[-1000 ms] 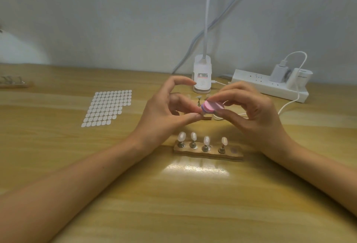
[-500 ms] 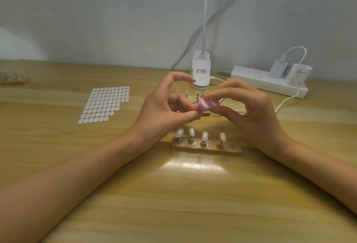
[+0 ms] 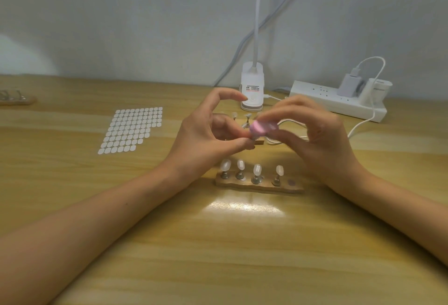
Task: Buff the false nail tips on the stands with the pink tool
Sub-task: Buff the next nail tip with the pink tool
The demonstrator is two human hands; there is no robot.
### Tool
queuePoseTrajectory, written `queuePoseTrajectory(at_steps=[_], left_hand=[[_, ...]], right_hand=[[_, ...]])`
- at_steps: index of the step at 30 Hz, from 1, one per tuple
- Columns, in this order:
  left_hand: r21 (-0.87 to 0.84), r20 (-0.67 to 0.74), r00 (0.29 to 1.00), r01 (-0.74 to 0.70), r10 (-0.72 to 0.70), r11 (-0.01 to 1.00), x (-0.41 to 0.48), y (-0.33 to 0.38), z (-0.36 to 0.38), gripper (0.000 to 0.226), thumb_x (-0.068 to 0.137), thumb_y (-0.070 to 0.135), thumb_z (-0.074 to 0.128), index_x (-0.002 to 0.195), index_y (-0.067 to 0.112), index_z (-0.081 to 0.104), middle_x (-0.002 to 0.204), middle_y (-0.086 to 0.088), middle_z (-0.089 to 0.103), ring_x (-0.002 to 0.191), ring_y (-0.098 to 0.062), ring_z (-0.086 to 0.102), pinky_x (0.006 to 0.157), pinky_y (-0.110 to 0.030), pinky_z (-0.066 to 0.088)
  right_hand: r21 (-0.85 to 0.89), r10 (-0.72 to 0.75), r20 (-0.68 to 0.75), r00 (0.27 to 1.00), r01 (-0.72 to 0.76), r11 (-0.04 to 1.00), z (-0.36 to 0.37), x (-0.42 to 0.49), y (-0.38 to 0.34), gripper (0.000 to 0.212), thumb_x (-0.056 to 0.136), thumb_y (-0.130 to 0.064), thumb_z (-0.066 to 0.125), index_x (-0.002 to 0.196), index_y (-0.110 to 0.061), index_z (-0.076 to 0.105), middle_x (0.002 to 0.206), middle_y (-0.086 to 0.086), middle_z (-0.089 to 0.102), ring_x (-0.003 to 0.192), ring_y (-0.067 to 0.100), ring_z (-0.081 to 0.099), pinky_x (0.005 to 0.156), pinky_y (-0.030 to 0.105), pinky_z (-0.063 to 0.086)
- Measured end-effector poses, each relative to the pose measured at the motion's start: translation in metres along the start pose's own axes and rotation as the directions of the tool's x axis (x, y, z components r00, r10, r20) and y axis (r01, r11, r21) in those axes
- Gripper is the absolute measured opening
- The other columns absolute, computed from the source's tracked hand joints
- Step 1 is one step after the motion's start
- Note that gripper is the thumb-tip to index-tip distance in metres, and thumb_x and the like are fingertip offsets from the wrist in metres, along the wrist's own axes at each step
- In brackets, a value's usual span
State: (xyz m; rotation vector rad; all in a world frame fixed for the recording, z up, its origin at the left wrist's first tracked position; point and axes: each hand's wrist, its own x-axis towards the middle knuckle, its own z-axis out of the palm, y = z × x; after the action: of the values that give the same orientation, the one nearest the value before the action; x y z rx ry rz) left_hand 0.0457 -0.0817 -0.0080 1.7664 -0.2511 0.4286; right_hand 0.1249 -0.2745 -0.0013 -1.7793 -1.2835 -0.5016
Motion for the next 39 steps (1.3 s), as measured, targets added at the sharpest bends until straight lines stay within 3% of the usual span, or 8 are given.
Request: queuePoseTrajectory(at_steps=[15,19,22,25,29,33,36,39], left_hand=[[0.016,0.012,0.999,-0.029,0.029,0.999,-0.0005,0.0018,0.0019,0.055,0.077,0.012,0.084,0.122,0.017,0.053,0.081,-0.007,0.078,0.083,-0.022,0.077,0.083,-0.037,0.062],[0.011,0.018,0.999,-0.029,0.029,1.0,-0.0006,0.002,0.0019,0.056,0.077,0.007,0.085,0.122,0.017,0.053,0.082,-0.007,0.078,0.082,-0.021,0.077,0.083,-0.035,0.061],[0.001,0.025,0.999,-0.033,0.032,0.999,-0.0008,0.003,0.0022,0.055,0.076,0.016,0.084,0.122,0.016,0.053,0.081,-0.008,0.077,0.082,-0.021,0.077,0.08,-0.032,0.061],[-0.005,0.021,0.999,-0.025,0.025,1.0,0.0005,0.0013,0.002,0.055,0.077,0.003,0.084,0.121,0.017,0.053,0.081,-0.008,0.078,0.082,-0.022,0.077,0.082,-0.032,0.06],[-0.018,0.037,0.999,-0.031,0.031,0.999,0.0001,0.0015,0.0018,0.053,0.078,0.011,0.083,0.121,0.015,0.053,0.079,-0.006,0.077,0.081,-0.022,0.077,0.079,-0.031,0.06],[-0.035,0.031,0.999,-0.019,0.02,0.999,0.0002,0.0017,0.0026,0.053,0.077,0.006,0.083,0.119,0.018,0.053,0.079,-0.008,0.077,0.08,-0.023,0.077,0.08,-0.032,0.059],[-0.031,0.033,0.999,-0.022,0.023,0.999,-0.0001,0.0025,0.0026,0.052,0.077,0.018,0.084,0.119,0.016,0.054,0.076,-0.005,0.076,0.075,-0.017,0.075,0.074,-0.027,0.058],[-0.02,0.034,0.999,-0.022,0.023,1.0,0.0007,0.0012,0.0023,0.052,0.078,0.004,0.084,0.118,0.018,0.054,0.08,-0.007,0.077,0.081,-0.021,0.077,0.081,-0.03,0.059]], right_hand=[[-0.021,-0.088,0.05,0.995,0.089,0.996,0.0023,-0.0018,-0.0032,0.022,0.087,-0.011,0.071,0.108,-0.008,0.074,0.098,0.01,0.067,0.093,0.019,0.065,0.083,0.029,0.054],[-0.029,-0.043,0.004,0.999,0.043,0.999,0.0009,-0.0006,-0.0032,0.022,0.087,-0.013,0.07,0.108,-0.007,0.074,0.097,0.012,0.069,0.092,0.022,0.067,0.081,0.038,0.055],[0.002,-0.097,0.058,0.994,0.097,0.995,0.0028,-0.0018,-0.0051,0.021,0.086,-0.012,0.071,0.106,-0.007,0.075,0.098,0.011,0.068,0.094,0.021,0.066,0.082,0.034,0.055],[-0.027,-0.026,0.003,1.0,0.026,0.999,0.0005,-0.0002,-0.002,0.022,0.086,-0.01,0.07,0.108,-0.007,0.074,0.097,0.013,0.069,0.093,0.023,0.067,0.08,0.04,0.055],[-0.024,-0.105,0.057,0.993,0.107,0.994,0.0041,-0.0021,-0.0061,0.019,0.086,-0.012,0.071,0.104,-0.007,0.076,0.098,0.011,0.068,0.094,0.022,0.066,0.083,0.032,0.054],[-0.057,-0.03,-0.003,1.0,0.03,0.998,0.0003,0.0001,-0.0042,0.02,0.088,-0.014,0.069,0.106,-0.009,0.074,0.098,0.012,0.069,0.092,0.022,0.066,0.08,0.038,0.054],[0.0,-0.084,0.061,0.995,0.084,0.996,0.0058,-0.0032,-0.0089,0.019,0.087,-0.015,0.071,0.105,-0.009,0.076,0.098,0.01,0.068,0.094,0.02,0.066,0.082,0.031,0.054],[-0.027,-0.018,-0.001,1.0,0.018,0.999,0.002,-0.0004,-0.0045,0.021,0.087,-0.013,0.07,0.108,-0.009,0.074,0.098,0.012,0.07,0.093,0.022,0.067,0.081,0.039,0.055]])
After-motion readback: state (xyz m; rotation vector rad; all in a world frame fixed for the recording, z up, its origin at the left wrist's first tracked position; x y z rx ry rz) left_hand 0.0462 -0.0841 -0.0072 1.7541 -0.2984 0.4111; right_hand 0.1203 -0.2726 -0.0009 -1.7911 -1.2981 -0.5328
